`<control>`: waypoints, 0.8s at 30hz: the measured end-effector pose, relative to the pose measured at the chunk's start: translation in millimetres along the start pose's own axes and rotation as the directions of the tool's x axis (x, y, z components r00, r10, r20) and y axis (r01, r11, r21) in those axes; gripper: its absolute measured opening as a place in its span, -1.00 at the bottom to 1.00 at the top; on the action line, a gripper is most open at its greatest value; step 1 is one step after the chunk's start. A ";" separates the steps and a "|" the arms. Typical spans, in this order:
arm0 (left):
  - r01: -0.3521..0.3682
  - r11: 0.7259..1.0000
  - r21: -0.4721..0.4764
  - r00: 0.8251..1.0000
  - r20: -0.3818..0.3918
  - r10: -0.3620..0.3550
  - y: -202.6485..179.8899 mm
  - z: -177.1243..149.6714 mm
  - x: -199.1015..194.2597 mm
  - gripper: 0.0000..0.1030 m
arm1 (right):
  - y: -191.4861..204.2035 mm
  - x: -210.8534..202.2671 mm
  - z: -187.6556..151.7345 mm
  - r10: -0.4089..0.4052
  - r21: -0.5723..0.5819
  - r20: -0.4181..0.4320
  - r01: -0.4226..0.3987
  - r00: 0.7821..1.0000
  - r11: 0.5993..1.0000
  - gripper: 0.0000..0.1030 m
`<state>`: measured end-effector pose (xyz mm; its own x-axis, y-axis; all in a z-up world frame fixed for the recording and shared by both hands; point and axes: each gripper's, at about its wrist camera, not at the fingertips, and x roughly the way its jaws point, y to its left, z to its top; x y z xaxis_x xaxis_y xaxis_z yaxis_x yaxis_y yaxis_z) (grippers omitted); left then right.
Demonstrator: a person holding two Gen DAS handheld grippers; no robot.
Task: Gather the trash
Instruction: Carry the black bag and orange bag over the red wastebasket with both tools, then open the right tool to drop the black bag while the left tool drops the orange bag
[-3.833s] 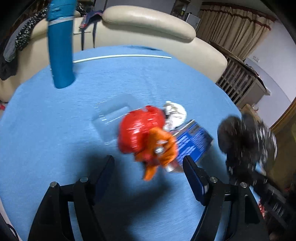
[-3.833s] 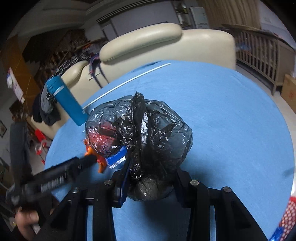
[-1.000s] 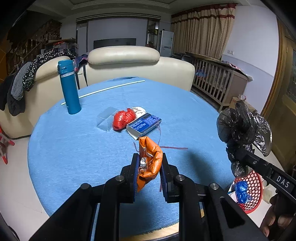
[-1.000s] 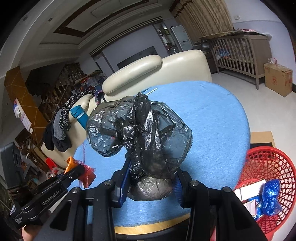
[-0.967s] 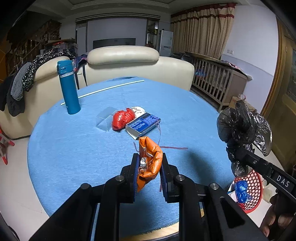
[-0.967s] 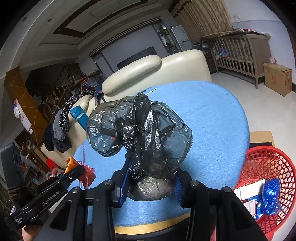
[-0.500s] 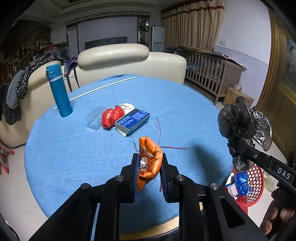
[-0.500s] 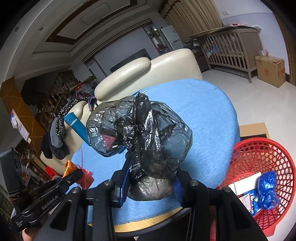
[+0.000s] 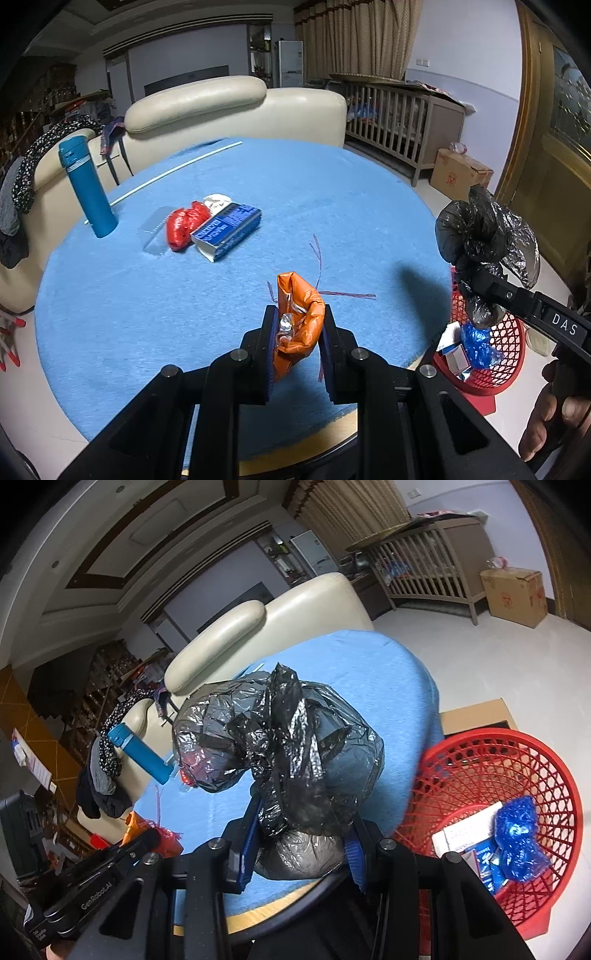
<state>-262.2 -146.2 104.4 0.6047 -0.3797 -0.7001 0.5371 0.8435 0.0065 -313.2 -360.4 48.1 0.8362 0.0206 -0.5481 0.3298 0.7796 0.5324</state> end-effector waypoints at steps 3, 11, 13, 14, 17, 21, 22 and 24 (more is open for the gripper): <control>0.011 1.000 0.016 1.000 -0.008 -0.011 -7.9 0.7 3.6 -0.57 | -8.7 -4.6 -0.3 -0.009 0.016 0.007 0.009 1.000 1.000 -0.16; 0.045 0.996 0.072 0.998 -0.039 -0.042 -34.0 0.9 16.3 -0.57 | -37.3 -8.0 -2.8 -0.045 0.076 0.010 0.044 0.999 0.996 -0.16; 0.052 0.995 0.087 0.998 -0.046 -0.048 -41.0 1.4 19.5 -0.57 | -46.0 -8.4 -4.8 -0.052 0.094 0.007 0.051 0.999 0.994 -0.16; 0.058 0.994 0.095 0.997 -0.050 -0.054 -45.6 1.9 20.8 -0.57 | -51.0 -8.8 -5.7 -0.057 0.103 0.005 0.056 0.998 0.993 -0.16; 0.074 0.990 0.117 0.996 -0.058 -0.067 -58.6 4.2 24.1 -0.57 | -64.4 -10.5 -6.6 -0.066 0.127 0.005 0.065 0.998 0.990 -0.16; 0.100 0.983 0.155 0.994 -0.067 -0.090 -77.1 8.0 29.7 -0.57 | -81.1 -16.6 -8.2 -0.082 0.160 0.012 0.080 0.997 0.984 -0.16; 0.109 0.980 0.165 0.993 -0.070 -0.099 -82.5 9.2 31.2 -0.57 | -84.7 -17.9 -8.1 -0.086 0.168 0.013 0.083 0.996 0.982 -0.16; 0.128 0.975 0.182 0.990 -0.075 -0.116 -92.4 11.2 33.7 -0.57 | -94.9 -22.6 -7.7 -0.100 0.186 0.018 0.095 0.995 0.978 -0.16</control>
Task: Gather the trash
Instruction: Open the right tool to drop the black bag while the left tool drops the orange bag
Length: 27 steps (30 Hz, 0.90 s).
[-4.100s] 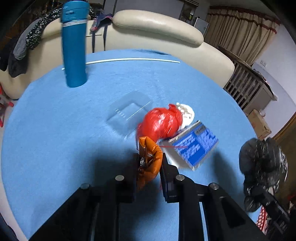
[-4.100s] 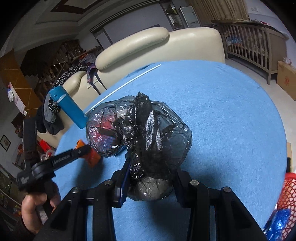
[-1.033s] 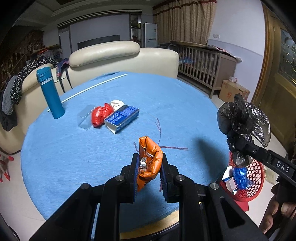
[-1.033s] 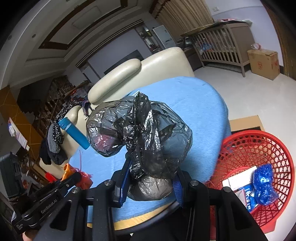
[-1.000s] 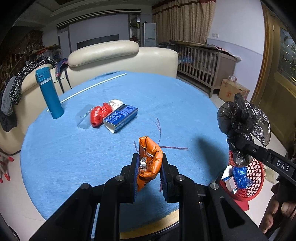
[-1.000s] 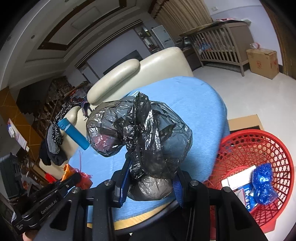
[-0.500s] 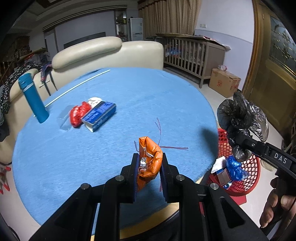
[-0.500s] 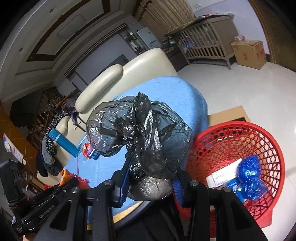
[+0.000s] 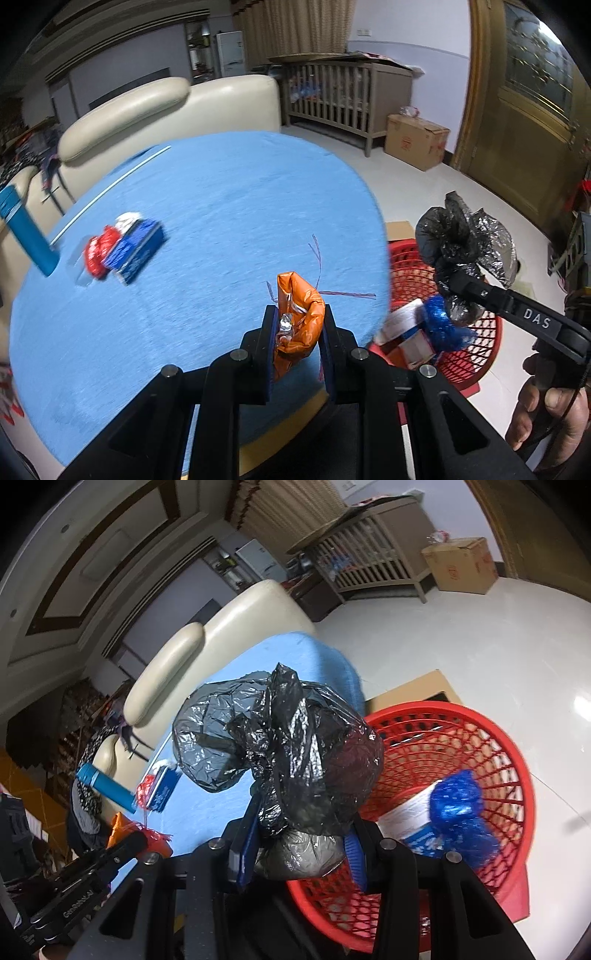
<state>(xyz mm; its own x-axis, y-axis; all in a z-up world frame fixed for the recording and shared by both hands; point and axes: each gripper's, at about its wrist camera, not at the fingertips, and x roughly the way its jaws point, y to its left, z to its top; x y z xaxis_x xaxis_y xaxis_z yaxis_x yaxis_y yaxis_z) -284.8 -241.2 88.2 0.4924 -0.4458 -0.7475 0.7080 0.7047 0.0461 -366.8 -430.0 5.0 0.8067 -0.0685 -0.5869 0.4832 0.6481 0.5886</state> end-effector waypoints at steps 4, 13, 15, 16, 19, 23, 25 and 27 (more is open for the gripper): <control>0.038 0.998 0.043 0.999 -0.005 -0.037 -20.4 7.0 7.5 -0.57 | -20.1 -6.4 3.4 -0.033 0.035 0.010 0.033 0.999 0.999 -0.16; 0.098 0.992 0.084 0.995 -0.030 -0.095 -39.4 11.5 26.0 -0.57 | -53.5 -5.0 5.6 -0.102 0.086 -0.010 0.103 0.995 0.991 -0.16; 0.107 0.990 0.086 0.994 -0.033 -0.105 -41.4 13.4 29.5 -0.57 | -55.1 -3.5 5.9 -0.110 0.088 -0.016 0.111 0.994 0.990 -0.16; 0.113 0.990 0.086 0.993 -0.033 -0.110 -42.4 14.1 30.5 -0.57 | -55.3 -1.6 6.3 -0.115 0.085 -0.023 0.116 0.993 0.990 -0.16; 0.132 0.987 0.090 0.991 -0.029 -0.130 -47.7 16.9 31.5 -0.57 | -53.3 2.8 7.8 -0.127 0.073 -0.036 0.129 0.991 0.989 -0.16; 0.164 0.981 0.106 0.986 -0.017 -0.163 -57.8 22.4 30.8 -0.57 | -58.8 11.1 9.1 -0.190 0.084 -0.064 0.195 0.980 0.977 -0.10; 0.181 0.977 0.115 0.983 -0.014 -0.180 -61.9 25.3 31.0 -0.57 | -64.8 13.9 7.9 -0.206 0.098 -0.084 0.214 0.975 0.972 -0.09; 0.201 0.972 0.118 0.980 -0.017 -0.200 -65.1 26.9 32.8 -0.57 | -67.9 13.0 6.4 -0.229 0.100 -0.090 0.238 0.969 0.966 0.04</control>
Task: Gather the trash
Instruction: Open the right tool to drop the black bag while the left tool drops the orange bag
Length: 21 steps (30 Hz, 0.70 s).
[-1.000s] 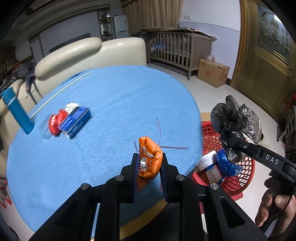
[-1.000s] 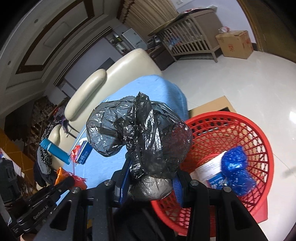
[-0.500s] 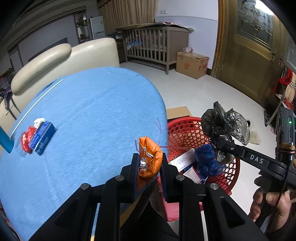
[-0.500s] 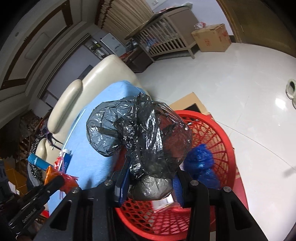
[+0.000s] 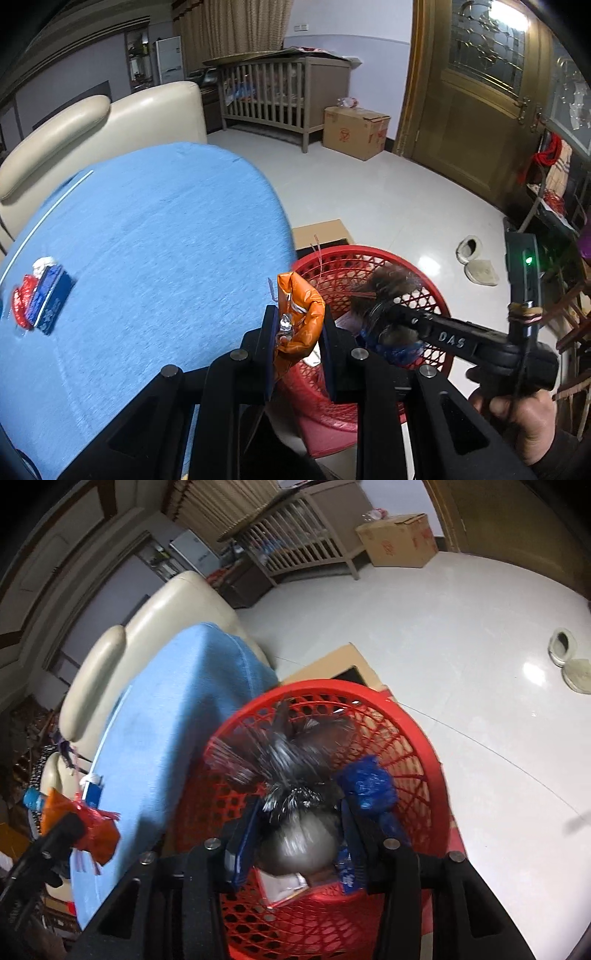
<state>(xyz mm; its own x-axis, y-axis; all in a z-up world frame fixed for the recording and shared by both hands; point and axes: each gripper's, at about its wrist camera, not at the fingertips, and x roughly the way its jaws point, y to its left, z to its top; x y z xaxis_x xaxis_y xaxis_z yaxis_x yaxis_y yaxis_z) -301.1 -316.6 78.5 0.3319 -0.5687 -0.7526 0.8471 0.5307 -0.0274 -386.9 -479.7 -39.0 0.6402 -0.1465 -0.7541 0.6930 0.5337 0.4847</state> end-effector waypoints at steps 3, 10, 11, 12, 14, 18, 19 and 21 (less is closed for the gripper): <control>0.024 1.000 0.002 1.000 -0.003 -0.024 -2.7 2.0 4.0 -0.57 | -4.3 -3.4 -0.8 -0.015 0.012 0.003 0.015 1.000 1.000 0.25; 0.110 0.993 0.043 0.993 -0.035 -0.108 -21.7 5.6 14.9 -0.57 | -7.0 -17.5 2.7 -0.051 0.021 0.049 0.050 0.997 0.999 0.25; 0.120 0.991 0.050 0.992 -0.039 -0.119 -24.6 6.9 16.2 -0.57 | -6.3 -20.6 3.5 -0.056 0.022 0.063 0.055 0.996 0.998 0.25; 0.131 0.990 0.058 0.991 -0.043 -0.129 -27.8 8.0 17.2 -0.57 | -6.8 -23.5 4.9 -0.063 0.025 0.081 0.061 0.995 0.998 0.25; 0.160 0.985 0.069 0.986 -0.065 -0.155 -35.9 10.6 22.8 -0.55 | -9.7 -34.2 6.8 -0.081 0.040 0.123 0.077 0.989 0.996 0.25; 0.191 0.981 0.041 0.976 -0.114 -0.185 -42.2 15.3 33.4 0.33 | -22.6 -57.6 12.3 -0.127 0.085 0.185 0.113 0.974 0.990 0.25; 0.189 0.981 0.032 0.976 -0.113 -0.184 -40.1 15.7 32.9 0.45 | -26.4 -64.2 14.0 -0.141 0.098 0.197 0.123 0.970 0.988 0.25; 0.199 0.980 0.005 0.976 -0.086 -0.198 -31.3 16.7 26.3 0.46 | -31.5 -75.9 17.1 -0.159 0.118 0.216 0.136 0.963 0.984 0.25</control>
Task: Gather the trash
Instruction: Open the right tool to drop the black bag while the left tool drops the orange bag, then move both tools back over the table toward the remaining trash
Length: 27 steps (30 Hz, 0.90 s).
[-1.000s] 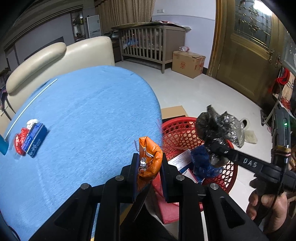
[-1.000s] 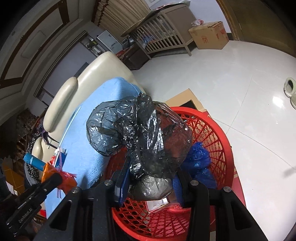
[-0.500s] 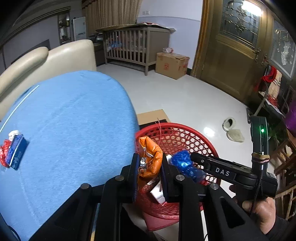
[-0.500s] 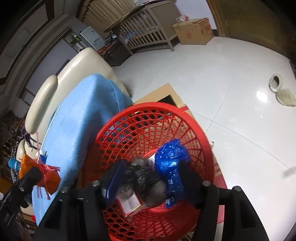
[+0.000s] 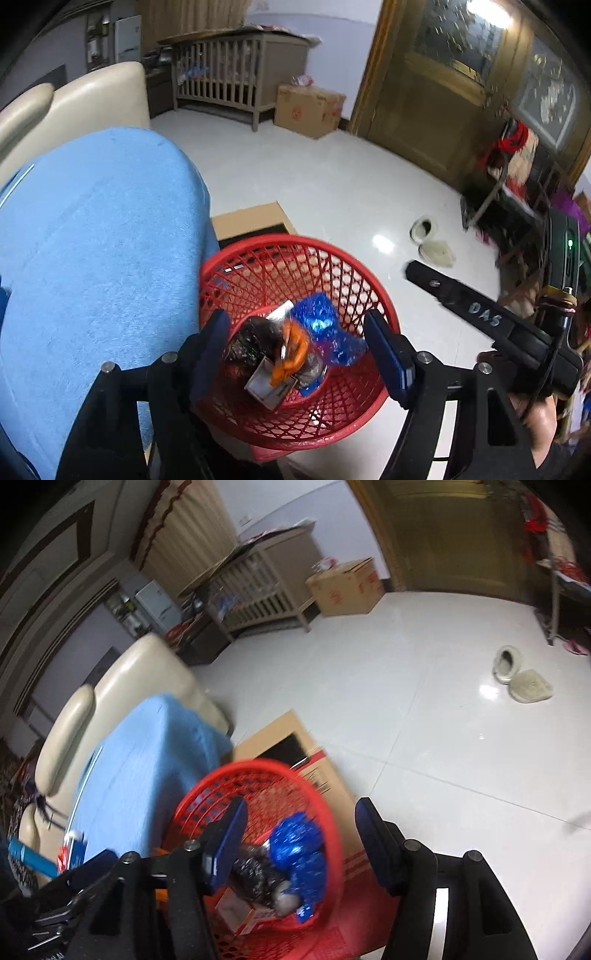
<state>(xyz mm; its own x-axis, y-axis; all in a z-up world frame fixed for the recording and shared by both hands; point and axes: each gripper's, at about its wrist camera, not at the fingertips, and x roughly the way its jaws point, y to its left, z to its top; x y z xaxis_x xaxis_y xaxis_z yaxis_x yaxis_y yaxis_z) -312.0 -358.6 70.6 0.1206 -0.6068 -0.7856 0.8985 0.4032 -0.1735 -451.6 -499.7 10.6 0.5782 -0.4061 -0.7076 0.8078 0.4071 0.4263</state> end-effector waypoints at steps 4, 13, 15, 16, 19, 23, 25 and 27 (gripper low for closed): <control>0.008 0.997 -0.074 0.999 0.040 -0.006 25.9 0.5 -23.1 0.46 | -1.1 -11.6 5.7 -0.011 0.014 0.019 0.010 1.000 1.000 0.25; -0.054 0.958 -0.283 0.988 0.126 0.093 103.3 -21.5 -77.8 0.47 | 71.4 -13.2 -11.5 0.087 -0.136 -0.028 -0.090 0.996 0.987 0.25; -0.064 0.944 -0.323 0.985 0.131 0.111 117.3 -29.9 -85.0 0.47 | 87.3 -12.9 -18.5 0.103 -0.172 -0.045 -0.109 0.994 0.979 0.27; -0.072 0.935 -0.348 0.983 0.134 0.126 127.8 -36.7 -91.4 0.47 | 97.0 -12.5 -22.7 0.111 -0.192 -0.055 -0.119 0.992 0.974 0.28; -0.104 0.909 -0.404 0.975 0.140 0.174 152.6 -56.3 -104.7 0.47 | 122.2 -11.5 -38.1 0.131 -0.243 -0.083 -0.148 0.988 0.959 0.29; -0.167 0.859 -0.485 0.958 0.124 0.257 188.5 -86.3 -117.9 0.47 | 149.3 -8.2 -56.1 0.143 -0.300 -0.119 -0.173 0.983 0.938 0.32; -0.221 0.821 -0.527 0.940 0.108 0.323 211.2 -103.8 -128.2 0.47 | 161.6 -5.9 -64.1 0.143 -0.324 -0.139 -0.181 0.980 0.928 0.33; -0.288 0.776 -0.561 0.913 0.085 0.399 231.2 -118.9 -137.9 0.47 | 174.0 -1.5 -72.2 0.138 -0.348 -0.162 -0.187 0.977 0.918 0.33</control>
<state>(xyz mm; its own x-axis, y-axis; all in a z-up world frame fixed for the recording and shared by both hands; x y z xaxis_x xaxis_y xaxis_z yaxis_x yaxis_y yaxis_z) -171.1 -100.3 68.2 0.5048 -0.4509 -0.7361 0.4262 0.8717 -0.2418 -320.3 -369.2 45.1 0.6579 -0.2084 -0.7237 0.5935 0.7351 0.3278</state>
